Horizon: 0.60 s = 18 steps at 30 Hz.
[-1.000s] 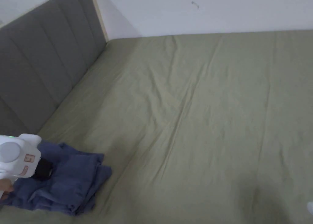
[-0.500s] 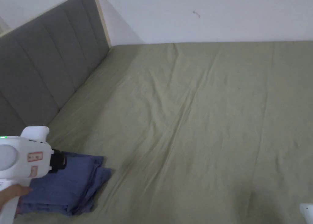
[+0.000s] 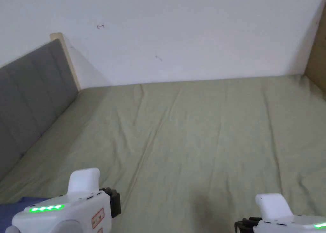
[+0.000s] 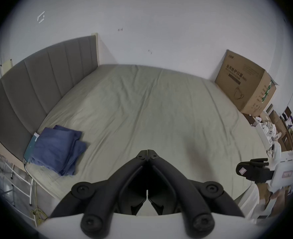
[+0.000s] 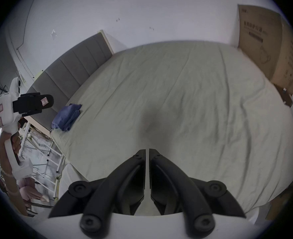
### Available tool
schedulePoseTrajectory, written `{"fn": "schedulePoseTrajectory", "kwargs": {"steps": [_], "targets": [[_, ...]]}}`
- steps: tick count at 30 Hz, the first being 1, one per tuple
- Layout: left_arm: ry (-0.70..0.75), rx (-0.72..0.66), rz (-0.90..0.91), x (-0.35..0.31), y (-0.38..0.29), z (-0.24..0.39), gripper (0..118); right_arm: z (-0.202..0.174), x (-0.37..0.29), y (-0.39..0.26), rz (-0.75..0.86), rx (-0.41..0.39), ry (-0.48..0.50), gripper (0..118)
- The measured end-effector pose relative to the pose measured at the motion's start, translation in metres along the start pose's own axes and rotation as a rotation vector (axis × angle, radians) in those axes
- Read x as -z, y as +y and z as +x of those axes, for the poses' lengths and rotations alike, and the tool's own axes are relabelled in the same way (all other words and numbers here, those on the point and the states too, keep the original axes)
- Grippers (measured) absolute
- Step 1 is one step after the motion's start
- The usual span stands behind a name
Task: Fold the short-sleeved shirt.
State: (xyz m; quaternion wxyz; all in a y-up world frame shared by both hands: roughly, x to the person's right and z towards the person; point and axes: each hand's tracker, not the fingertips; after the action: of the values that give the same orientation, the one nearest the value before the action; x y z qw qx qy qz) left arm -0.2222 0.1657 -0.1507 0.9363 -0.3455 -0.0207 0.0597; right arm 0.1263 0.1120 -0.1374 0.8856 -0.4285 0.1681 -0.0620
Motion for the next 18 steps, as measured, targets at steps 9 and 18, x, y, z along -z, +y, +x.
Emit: {"fn": "schedulePoseTrajectory", "kwargs": {"steps": [9,18], "targets": [[0.091,0.158,0.377,-0.059,0.018,0.108,0,-0.008,-0.075,0.042,0.341,-0.067,-0.157,5],[0.091,0.132,0.643,-0.096,0.028,0.146,0,-0.042,-0.135,0.054,0.722,-0.114,-0.374,5]]}}
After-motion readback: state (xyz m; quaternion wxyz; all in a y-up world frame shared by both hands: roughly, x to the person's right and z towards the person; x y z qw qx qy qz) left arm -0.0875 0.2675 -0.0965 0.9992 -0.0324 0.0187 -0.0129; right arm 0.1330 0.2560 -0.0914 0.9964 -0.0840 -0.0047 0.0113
